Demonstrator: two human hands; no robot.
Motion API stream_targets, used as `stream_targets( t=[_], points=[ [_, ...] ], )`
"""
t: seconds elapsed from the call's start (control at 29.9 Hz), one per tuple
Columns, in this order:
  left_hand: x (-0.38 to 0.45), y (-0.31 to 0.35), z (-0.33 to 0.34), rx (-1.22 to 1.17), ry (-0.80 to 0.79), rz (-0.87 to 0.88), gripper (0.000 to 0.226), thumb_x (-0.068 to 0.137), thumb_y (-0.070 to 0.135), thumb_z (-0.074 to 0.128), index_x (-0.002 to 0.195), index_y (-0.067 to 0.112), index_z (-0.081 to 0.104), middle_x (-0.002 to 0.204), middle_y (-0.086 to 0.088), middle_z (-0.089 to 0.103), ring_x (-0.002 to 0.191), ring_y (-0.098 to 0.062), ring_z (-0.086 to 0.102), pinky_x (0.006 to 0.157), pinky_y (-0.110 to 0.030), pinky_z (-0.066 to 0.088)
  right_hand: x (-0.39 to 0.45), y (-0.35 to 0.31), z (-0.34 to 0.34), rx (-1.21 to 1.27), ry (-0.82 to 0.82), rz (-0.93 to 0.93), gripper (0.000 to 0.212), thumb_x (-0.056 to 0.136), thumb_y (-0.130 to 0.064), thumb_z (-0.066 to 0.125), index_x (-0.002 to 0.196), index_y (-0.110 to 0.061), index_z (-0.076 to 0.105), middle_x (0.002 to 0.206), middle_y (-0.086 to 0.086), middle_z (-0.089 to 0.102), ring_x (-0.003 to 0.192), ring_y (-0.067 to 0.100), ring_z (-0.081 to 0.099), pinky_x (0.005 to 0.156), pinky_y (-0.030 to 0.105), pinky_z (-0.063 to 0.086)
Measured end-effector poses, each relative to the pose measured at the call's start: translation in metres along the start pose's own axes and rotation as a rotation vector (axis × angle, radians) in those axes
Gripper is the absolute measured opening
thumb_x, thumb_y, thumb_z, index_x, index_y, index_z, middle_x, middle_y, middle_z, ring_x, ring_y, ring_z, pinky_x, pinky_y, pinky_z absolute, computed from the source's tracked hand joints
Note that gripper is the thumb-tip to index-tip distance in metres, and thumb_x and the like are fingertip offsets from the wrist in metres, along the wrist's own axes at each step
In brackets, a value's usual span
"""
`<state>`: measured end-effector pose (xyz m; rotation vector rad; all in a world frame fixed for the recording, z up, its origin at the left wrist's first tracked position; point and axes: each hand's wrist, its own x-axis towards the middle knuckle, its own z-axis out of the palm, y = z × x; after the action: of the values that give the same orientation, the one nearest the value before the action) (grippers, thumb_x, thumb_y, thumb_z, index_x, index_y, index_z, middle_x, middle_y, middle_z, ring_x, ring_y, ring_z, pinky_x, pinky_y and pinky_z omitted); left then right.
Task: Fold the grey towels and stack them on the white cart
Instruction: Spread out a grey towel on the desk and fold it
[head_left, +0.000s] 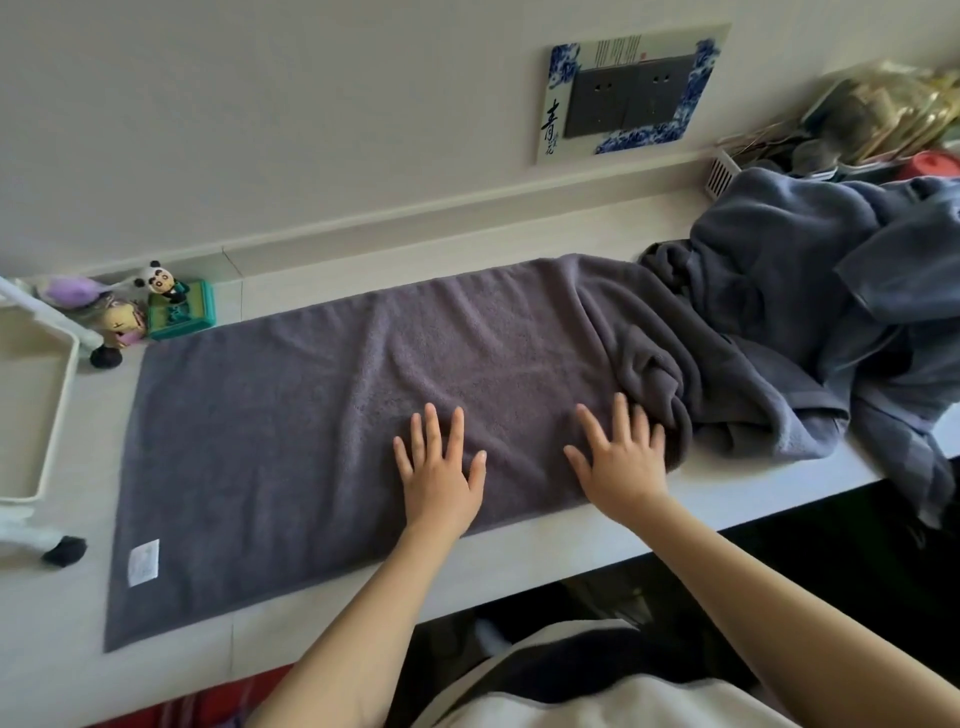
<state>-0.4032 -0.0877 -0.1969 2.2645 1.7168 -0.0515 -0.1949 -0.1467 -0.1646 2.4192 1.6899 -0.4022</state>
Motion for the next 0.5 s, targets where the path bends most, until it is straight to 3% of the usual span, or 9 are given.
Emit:
stream_targets(
  t=[0.07, 0.13, 0.33, 0.4, 0.5],
  points=[
    [0.003, -0.002, 0.002, 0.022, 0.000, 0.005, 0.080, 0.079, 0.061, -0.006, 0.151, 0.027, 0.001, 0.159, -0.010, -0.005, 0.146, -0.031, -0.008, 0.113, -0.051, -0.011, -0.003, -0.004, 0.013, -0.021, -0.041, -0.121, 0.071, 0.082, -0.069, -0.007, 0.148, -0.040, -0.006, 0.158, 0.006, -0.013, 0.144, 0.032, -0.013, 0.116, 0.049, -0.005],
    [0.004, -0.003, 0.004, 0.055, -0.016, 0.024, 0.081, 0.078, 0.061, -0.007, 0.151, 0.027, 0.001, 0.159, -0.010, -0.005, 0.145, -0.032, -0.008, 0.113, -0.053, -0.010, -0.003, 0.002, 0.022, 0.007, -0.119, -0.091, 0.065, 0.086, -0.068, -0.001, 0.145, -0.043, -0.015, 0.156, -0.001, -0.021, 0.142, 0.026, -0.023, 0.115, 0.050, -0.012],
    [0.002, 0.013, 0.004, 0.059, -0.015, 0.058, 0.079, 0.079, 0.060, -0.008, 0.151, 0.027, 0.002, 0.159, -0.011, -0.005, 0.146, -0.030, -0.007, 0.113, -0.052, -0.011, -0.005, 0.009, 0.021, 0.036, -0.162, 0.039, 0.065, 0.090, -0.066, 0.007, 0.144, -0.041, -0.020, 0.155, 0.000, -0.025, 0.141, 0.028, -0.025, 0.111, 0.055, -0.013],
    [0.001, 0.018, 0.004, 0.051, -0.017, 0.066, 0.080, 0.079, 0.060, -0.008, 0.151, 0.026, 0.002, 0.159, -0.011, -0.007, 0.146, -0.029, -0.008, 0.113, -0.051, -0.011, -0.006, 0.006, 0.016, 0.057, -0.139, 0.016, 0.063, 0.093, -0.062, 0.011, 0.147, -0.038, -0.012, 0.157, 0.000, -0.018, 0.143, 0.027, -0.021, 0.113, 0.053, -0.011],
    [0.008, 0.031, -0.001, 0.010, -0.020, 0.102, 0.080, 0.079, 0.060, -0.007, 0.151, 0.025, 0.004, 0.159, -0.011, -0.008, 0.146, -0.027, -0.009, 0.114, -0.049, -0.012, -0.009, 0.009, 0.010, 0.051, 0.063, -0.082, 0.058, 0.098, -0.053, 0.015, 0.150, -0.030, 0.016, 0.159, 0.002, 0.011, 0.146, 0.024, 0.003, 0.117, 0.044, 0.002]
  ],
)
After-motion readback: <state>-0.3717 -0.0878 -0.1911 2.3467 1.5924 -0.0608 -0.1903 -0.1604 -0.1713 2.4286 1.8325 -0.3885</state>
